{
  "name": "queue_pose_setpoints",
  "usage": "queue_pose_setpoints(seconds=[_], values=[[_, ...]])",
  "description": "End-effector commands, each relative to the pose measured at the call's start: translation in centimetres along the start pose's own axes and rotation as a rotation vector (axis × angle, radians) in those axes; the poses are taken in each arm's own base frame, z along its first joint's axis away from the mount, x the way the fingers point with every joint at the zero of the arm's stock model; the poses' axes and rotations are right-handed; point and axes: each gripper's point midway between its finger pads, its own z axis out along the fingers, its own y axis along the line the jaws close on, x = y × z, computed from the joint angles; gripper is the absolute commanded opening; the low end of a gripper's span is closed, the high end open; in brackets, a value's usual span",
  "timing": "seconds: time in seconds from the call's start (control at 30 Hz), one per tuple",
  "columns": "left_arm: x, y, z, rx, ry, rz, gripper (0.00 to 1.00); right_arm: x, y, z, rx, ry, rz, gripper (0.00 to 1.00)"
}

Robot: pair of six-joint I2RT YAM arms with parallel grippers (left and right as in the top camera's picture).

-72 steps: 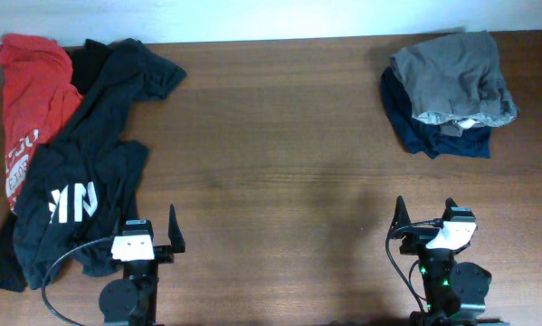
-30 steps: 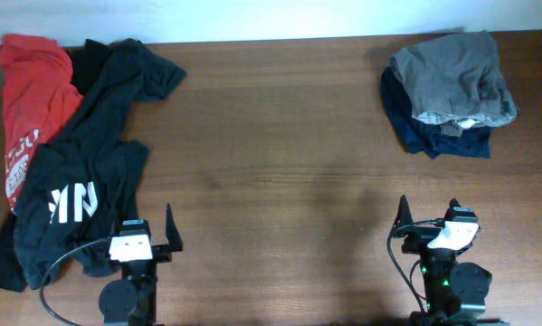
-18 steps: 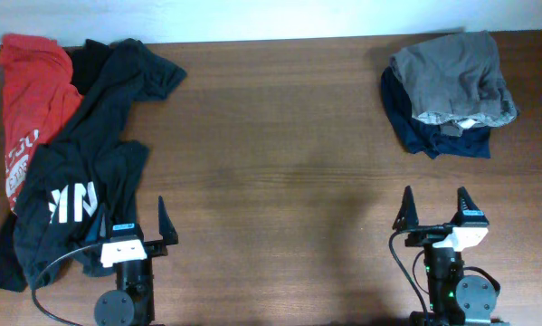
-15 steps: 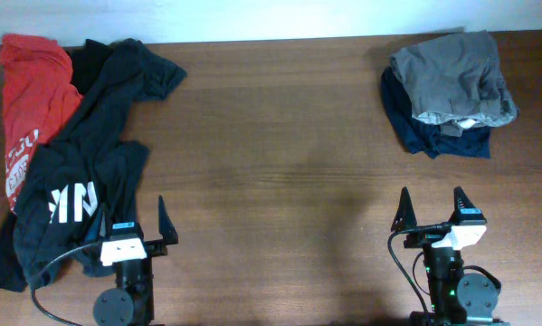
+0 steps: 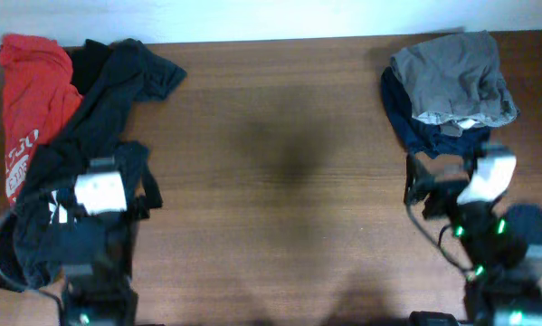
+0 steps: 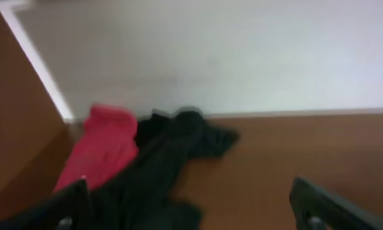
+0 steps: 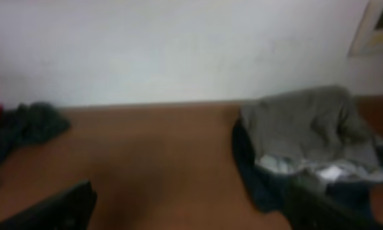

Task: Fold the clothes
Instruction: 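Reach the left gripper to the black NIKE t-shirt and grasp it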

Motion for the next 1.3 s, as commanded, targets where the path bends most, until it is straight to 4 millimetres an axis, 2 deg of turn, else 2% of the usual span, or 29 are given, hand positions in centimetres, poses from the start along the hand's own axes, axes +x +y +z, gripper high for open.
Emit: queue_pose_setpoints(seconds=[0.0,0.03,0.2,0.27,0.3,0.37,0.47,0.53,0.57,0.6,0.63,0.8,1.0,1.1,1.27], values=[[-1.1,-0.2,1.6,0.02,0.117,0.033,0.99,-1.8,0.2,1.3,-0.021,0.112,0.024,0.99],[-0.5,-0.7,2.3,0.055,0.209,0.043,0.99,-1.3,0.0,2.1,-0.014,0.213,0.052,0.99],[2.3,-2.3,4.1,0.137,0.437,0.06,0.99,0.6,-0.8,4.5,0.001,0.444,0.117,0.99],[4.8,-3.4,5.5,0.184,0.525,0.059,0.99,2.1,-0.5,6.5,-0.047,0.525,0.154,0.98],[6.8,-3.9,6.4,0.197,0.594,0.062,0.99,3.6,0.2,7.8,-0.106,0.589,0.193,0.98],[8.9,-4.7,7.3,0.23,0.661,0.058,0.99,4.9,0.6,9.0,-0.15,0.64,0.226,0.99],[11.8,-6.5,8.2,0.313,0.745,0.034,0.99,7.1,0.1,10.8,-0.157,0.712,0.244,0.99],[13.3,-7.0,9.0,0.325,0.783,0.031,0.99,8.5,-0.2,11.7,-0.165,0.752,0.232,0.99],[14.0,-6.9,9.3,0.315,0.799,0.035,0.92,9.3,-0.4,12.1,-0.169,0.776,0.228,0.99],[14.9,-6.5,9.7,0.291,0.823,0.042,0.79,10.0,-0.5,12.6,-0.169,0.796,0.232,0.99],[15.5,-6.0,9.8,0.263,0.843,0.038,0.77,10.5,-0.6,12.9,-0.169,0.813,0.234,0.99],[18.2,0.3,9.5,-0.114,0.95,-0.145,0.77,12.7,-1.1,14.3,-0.174,0.866,0.239,0.99],[19.6,5.5,8.2,-0.258,1.0,-0.251,0.77,12.5,-0.8,15.9,-0.19,0.826,0.211,0.99],[20.5,6.7,7.7,-0.283,1.03,-0.284,0.77,12.0,0.2,16.7,-0.215,0.793,0.177,0.99],[22.5,5.9,7.8,-0.234,1.094,-0.304,0.77,11.6,2.5,17.4,-0.264,0.764,0.125,0.99]])
